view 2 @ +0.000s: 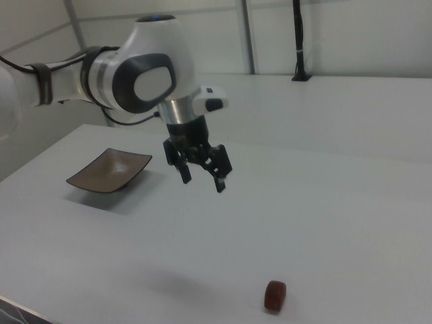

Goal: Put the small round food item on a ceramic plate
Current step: 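Move the open gripper over the dark red food item and lower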

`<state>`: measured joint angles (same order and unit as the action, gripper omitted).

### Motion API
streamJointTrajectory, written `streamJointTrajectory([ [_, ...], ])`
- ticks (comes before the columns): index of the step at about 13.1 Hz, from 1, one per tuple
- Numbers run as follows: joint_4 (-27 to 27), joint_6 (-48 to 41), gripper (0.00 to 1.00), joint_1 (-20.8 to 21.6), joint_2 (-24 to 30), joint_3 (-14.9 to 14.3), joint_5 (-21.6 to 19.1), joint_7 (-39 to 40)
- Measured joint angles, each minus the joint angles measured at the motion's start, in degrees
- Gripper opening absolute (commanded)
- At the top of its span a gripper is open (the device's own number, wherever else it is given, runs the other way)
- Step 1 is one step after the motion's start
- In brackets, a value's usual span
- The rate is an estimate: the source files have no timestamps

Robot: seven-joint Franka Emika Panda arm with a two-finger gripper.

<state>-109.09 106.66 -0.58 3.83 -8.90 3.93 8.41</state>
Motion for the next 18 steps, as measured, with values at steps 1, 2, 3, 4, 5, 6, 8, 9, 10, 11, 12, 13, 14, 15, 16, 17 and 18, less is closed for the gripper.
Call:
streamJointTrajectory([
  [1, -0.4, 0.0, 1.00, -0.2, 0.0, -1.1, 0.2, 3.1],
  [2, -0.9, 0.0, 1.00, -0.2, 0.0, -2.1, 0.7, 6.3],
  [3, -1.4, 0.1, 1.00, -0.3, 0.0, -3.1, 1.1, 9.2],
  [4, -2.0, 0.6, 1.00, -0.4, 0.0, -4.0, 1.6, 11.9],
  [5, -2.8, 1.6, 1.00, -0.5, -0.1, -4.7, 2.3, 14.3],
  [6, -3.7, 3.1, 1.00, -0.7, -0.2, -5.5, 3.2, 16.3],
  [8, -5.8, 6.9, 1.00, -1.2, -0.8, -6.9, 4.6, 19.1],
  [9, -7.0, 9.1, 1.00, -1.9, -1.6, -7.5, 5.3, 20.5],
  [10, -7.5, 10.0, 1.00, -2.4, -2.4, -7.8, 5.8, 20.8],
  [11, -7.7, 10.8, 1.00, -2.9, -3.2, -8.0, 6.2, 21.0],
  [12, -7.9, 11.9, 1.00, -3.5, -4.3, -8.2, 6.5, 21.2],
  [13, -8.2, 13.5, 1.00, -4.5, -6.2, -8.3, 6.6, 21.5],
  [14, -8.2, 14.1, 1.00, -4.8, -7.6, -8.3, 6.7, 21.5],
  [15, -8.3, 15.2, 1.00, -5.3, -9.0, -8.3, 6.7, 21.5],
  [16, -8.3, 16.5, 1.00, -5.8, -10.9, -8.3, 6.8, 21.5],
  [17, -8.3, 17.2, 1.00, -6.1, -12.2, -8.3, 6.8, 21.5],
  [18, -8.3, 17.8, 1.00, -6.3, -13.7, -8.3, 7.1, 21.5],
])
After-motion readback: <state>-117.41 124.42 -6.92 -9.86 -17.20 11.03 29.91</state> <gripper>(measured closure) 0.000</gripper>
